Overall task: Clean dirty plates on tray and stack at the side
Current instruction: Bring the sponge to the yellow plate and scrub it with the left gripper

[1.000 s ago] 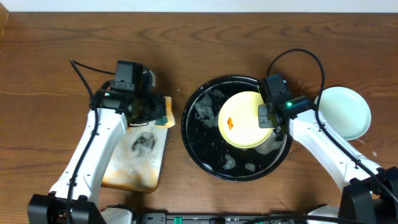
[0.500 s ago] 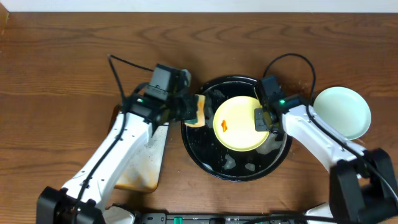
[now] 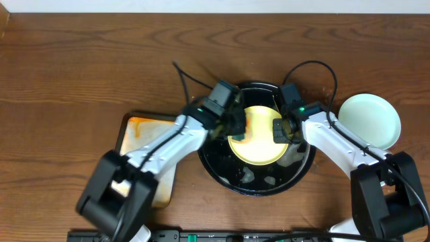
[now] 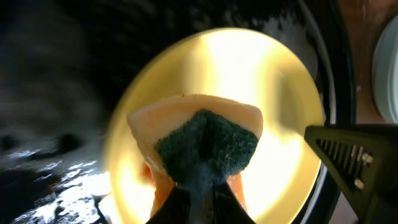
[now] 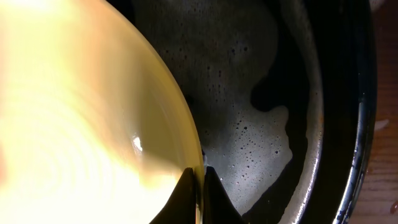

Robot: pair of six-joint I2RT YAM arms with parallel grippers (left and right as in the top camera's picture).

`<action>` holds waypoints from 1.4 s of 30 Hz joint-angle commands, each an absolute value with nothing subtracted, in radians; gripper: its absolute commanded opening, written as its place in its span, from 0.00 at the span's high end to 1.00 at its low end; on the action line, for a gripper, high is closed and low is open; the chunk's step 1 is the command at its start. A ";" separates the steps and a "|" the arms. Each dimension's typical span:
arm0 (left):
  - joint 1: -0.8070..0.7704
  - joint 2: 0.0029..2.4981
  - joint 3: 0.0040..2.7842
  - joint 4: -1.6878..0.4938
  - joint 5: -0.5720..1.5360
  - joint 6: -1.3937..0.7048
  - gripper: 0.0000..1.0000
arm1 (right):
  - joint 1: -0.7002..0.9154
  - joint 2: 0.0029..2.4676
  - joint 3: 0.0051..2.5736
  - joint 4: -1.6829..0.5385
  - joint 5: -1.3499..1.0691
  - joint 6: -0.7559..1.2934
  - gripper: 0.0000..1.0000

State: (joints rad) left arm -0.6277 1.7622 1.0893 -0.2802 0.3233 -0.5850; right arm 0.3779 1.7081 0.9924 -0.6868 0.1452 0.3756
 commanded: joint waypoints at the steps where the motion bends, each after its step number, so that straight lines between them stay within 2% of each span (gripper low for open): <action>1: -0.679 1.813 1.097 -0.241 0.327 -0.627 0.93 | 0.374 1.717 0.986 -0.688 0.149 0.384 0.99; 17: -0.711 2.046 1.099 -0.265 0.205 -0.724 0.93 | 0.374 1.717 0.986 -0.692 0.149 0.384 0.99; 29: -0.690 2.046 1.303 -0.667 -0.066 -0.761 0.93 | 0.374 1.717 0.986 -0.700 0.160 0.384 0.99; 42: -0.668 2.046 1.448 -0.859 -0.189 -0.688 0.93 | 0.374 1.717 0.986 -0.725 0.194 0.384 0.99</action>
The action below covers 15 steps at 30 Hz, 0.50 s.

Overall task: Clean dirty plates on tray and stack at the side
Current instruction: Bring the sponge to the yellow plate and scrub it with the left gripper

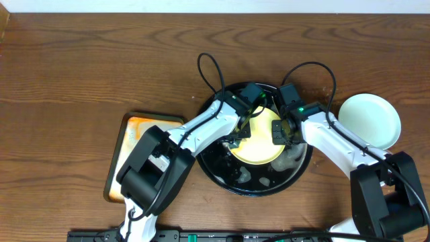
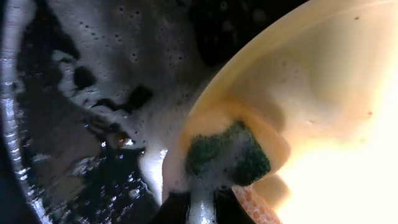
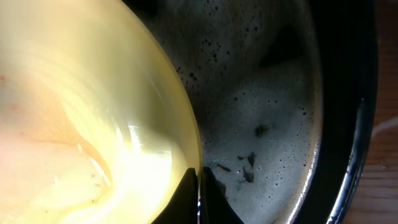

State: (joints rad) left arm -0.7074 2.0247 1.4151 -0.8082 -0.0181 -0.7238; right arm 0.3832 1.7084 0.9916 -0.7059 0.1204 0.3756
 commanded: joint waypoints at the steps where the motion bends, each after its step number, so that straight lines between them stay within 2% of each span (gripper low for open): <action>1: -0.668 2.046 1.465 -0.871 -0.188 -0.685 0.93 | 0.374 1.717 0.986 -0.726 0.197 0.384 0.99; 15: -0.659 2.018 1.555 -0.991 -0.188 -0.643 0.93 | 0.374 1.663 0.991 -0.750 0.259 0.376 0.99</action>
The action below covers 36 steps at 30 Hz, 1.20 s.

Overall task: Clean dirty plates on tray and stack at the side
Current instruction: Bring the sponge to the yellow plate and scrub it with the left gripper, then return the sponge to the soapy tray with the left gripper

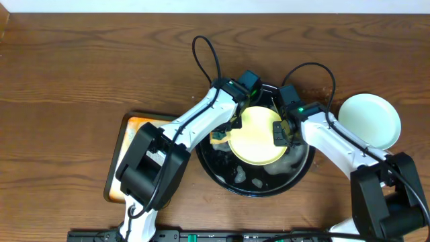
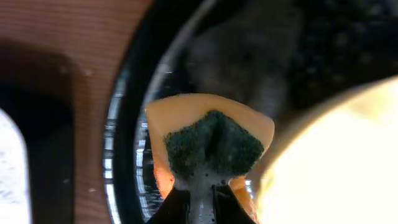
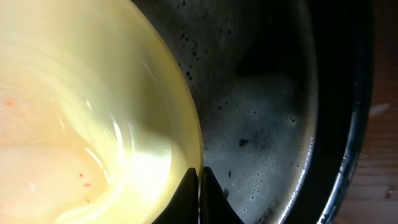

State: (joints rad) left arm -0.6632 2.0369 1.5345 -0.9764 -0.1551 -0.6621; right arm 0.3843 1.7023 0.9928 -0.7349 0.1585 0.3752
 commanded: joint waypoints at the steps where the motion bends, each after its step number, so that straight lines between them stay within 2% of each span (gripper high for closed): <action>1: -0.656 2.011 1.555 -0.994 -0.188 -0.640 0.93 | 0.374 1.647 0.993 -0.752 0.265 0.365 0.99; 11: -0.649 1.811 1.555 -0.981 -0.182 -0.550 0.92 | 0.374 1.354 0.996 -0.755 0.324 0.229 0.99; 15: -0.647 1.753 1.554 -0.931 -0.076 -0.456 0.92 | 0.372 1.263 0.996 -0.762 0.242 0.236 0.99; 19: -0.647 1.763 1.528 -0.872 -0.025 -0.395 0.92 | 0.343 1.267 0.992 -0.780 0.084 0.314 0.99; 25: -0.646 1.782 1.463 -0.813 0.031 -0.333 0.92 | 0.271 1.385 0.972 -0.829 -0.020 0.368 0.99; 27: -0.646 1.782 1.458 -0.809 0.051 -0.323 0.93 | 0.246 1.435 0.969 -0.839 -0.065 0.366 0.93; 32: -0.646 1.782 1.437 -0.756 0.120 -0.281 0.93 | 0.200 1.555 0.968 -0.824 -0.153 0.364 0.85; 36: -0.631 1.782 1.428 -0.762 0.044 -0.281 0.92 | 0.194 1.633 0.967 -0.808 -0.192 0.329 0.69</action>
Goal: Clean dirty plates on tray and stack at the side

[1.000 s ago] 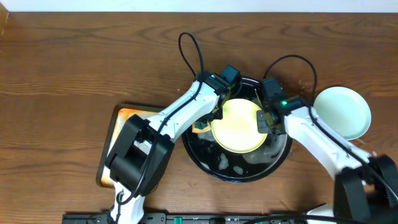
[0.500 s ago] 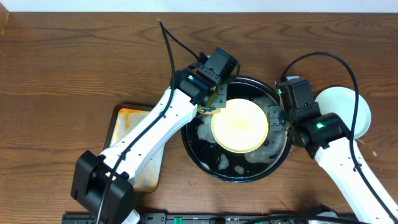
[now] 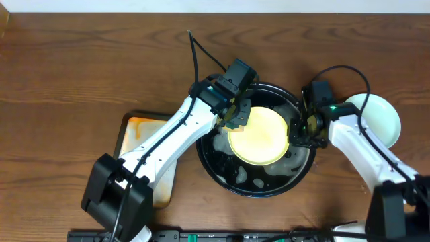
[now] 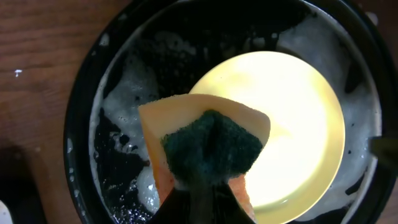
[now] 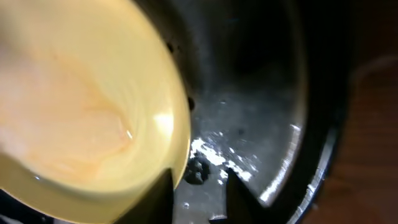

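Note:
A yellow plate (image 3: 259, 134) lies in the black basin (image 3: 222, 168) among soapy water. My left gripper (image 3: 235, 113) is shut on an orange sponge with a green scouring face (image 4: 210, 148). It hangs over the plate's upper left edge (image 4: 273, 130). At the plate's right rim my right gripper (image 3: 297, 129) stands open. In the right wrist view its fingers (image 5: 166, 194) are spread, with the plate's edge (image 5: 177, 143) by the left one and only foamy water between them.
A pale green plate (image 3: 375, 119) sits on the table to the right of the basin. An orange-stained tray (image 3: 144, 134) lies at the left, partly under my left arm. Cables loop behind the basin.
My right gripper was shut on the yellow plate's rim; now it is open and has shifted a little to the right. The left gripper with the sponge has moved from the basin's left rim to over the plate.
At first the sponge was on the yellow plate while my right gripper held its rim. Then the sponge was at the plate's left edge in suds, then off it by the basin's left rim. Now the right gripper has let go of the plate.

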Robot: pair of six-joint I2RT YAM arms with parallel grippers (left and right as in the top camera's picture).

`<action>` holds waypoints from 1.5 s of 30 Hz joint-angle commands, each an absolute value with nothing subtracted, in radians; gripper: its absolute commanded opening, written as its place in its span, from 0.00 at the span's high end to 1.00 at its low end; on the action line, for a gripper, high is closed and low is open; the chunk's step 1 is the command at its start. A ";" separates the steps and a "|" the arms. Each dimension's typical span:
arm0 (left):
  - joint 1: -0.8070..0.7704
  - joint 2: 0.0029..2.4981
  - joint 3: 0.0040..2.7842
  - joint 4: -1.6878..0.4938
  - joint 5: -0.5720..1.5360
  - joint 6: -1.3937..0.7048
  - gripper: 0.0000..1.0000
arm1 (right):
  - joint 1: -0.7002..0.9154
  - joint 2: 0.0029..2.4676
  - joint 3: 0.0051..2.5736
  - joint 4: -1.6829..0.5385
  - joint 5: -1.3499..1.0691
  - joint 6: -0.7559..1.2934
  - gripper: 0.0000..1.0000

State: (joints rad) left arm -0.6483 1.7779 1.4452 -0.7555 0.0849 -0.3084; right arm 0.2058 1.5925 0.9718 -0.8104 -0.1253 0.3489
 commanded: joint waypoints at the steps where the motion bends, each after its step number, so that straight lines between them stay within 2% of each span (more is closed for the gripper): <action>1: -0.623 1.782 1.428 -0.766 0.025 -0.281 0.93 | 0.194 1.649 0.967 -0.807 -0.192 0.318 0.68; 7: -0.525 1.745 1.429 -0.862 0.042 -0.293 0.93 | 0.194 1.709 0.967 -0.778 -0.197 0.267 0.68; 13: -0.410 1.581 1.429 -0.938 0.041 -0.292 0.93 | 0.194 1.709 0.967 -0.743 -0.208 0.265 0.69; 19: -0.280 1.441 1.409 -1.083 0.039 -0.288 0.93 | 0.194 1.718 0.942 -0.684 -0.159 0.278 0.76; 23: -0.195 1.401 1.299 -1.098 0.041 -0.288 0.92 | 0.193 1.719 0.921 -0.649 -0.146 0.290 0.98; 29: -0.133 1.391 1.097 -1.001 0.072 -0.270 0.93 | 0.193 1.694 0.939 -0.612 -0.128 0.257 0.99; 36: -0.127 1.391 0.973 -0.928 0.065 -0.239 0.92 | 0.207 1.536 1.011 -0.698 0.012 0.165 0.99; 39: -0.127 1.391 0.950 -0.910 0.052 -0.242 0.78 | 0.228 1.454 1.015 -0.707 0.091 0.159 0.99; 42: -0.127 1.391 0.950 -0.898 0.052 -0.244 0.45 | 0.256 1.386 1.015 -0.709 0.162 0.159 0.99; 45: -0.127 1.391 0.950 -0.894 0.052 -0.244 0.43 | 0.277 1.346 1.015 -0.709 0.194 0.159 0.99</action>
State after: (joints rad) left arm -0.1326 1.3952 0.9558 -0.8925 0.0639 -0.2543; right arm 0.2588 1.3659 1.0061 -0.7055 0.1066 0.1780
